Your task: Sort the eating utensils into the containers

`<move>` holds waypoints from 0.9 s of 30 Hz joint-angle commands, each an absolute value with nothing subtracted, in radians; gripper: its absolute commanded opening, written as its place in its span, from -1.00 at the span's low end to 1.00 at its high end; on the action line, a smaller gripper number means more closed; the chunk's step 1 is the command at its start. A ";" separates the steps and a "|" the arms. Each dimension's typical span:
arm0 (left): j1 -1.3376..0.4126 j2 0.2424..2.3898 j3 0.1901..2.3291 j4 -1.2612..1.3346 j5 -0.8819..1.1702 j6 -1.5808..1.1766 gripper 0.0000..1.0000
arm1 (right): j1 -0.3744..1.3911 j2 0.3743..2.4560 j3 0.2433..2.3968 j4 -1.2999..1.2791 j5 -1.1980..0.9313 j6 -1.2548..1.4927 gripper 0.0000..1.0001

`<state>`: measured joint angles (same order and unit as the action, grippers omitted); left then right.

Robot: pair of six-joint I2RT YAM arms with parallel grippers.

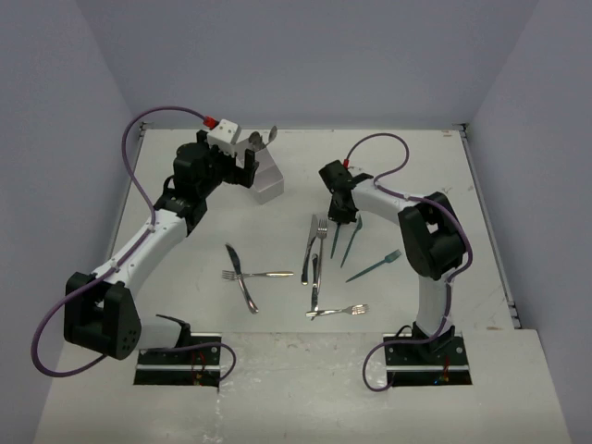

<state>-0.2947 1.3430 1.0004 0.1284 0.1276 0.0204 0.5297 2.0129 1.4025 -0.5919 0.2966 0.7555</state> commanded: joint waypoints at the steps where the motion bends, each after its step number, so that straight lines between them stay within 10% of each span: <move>1: -0.291 1.299 0.997 0.135 0.210 0.017 1.00 | 0.528 1.912 1.301 -0.545 0.293 0.656 -1.00; 14: -0.385 1.477 0.999 0.412 0.621 -0.460 1.00 | 0.526 1.496 1.083 0.084 -0.058 0.281 -1.00; 27: -0.531 1.612 1.019 0.561 0.316 -0.676 1.00 | 0.541 1.444 1.098 0.158 -0.239 0.328 -1.00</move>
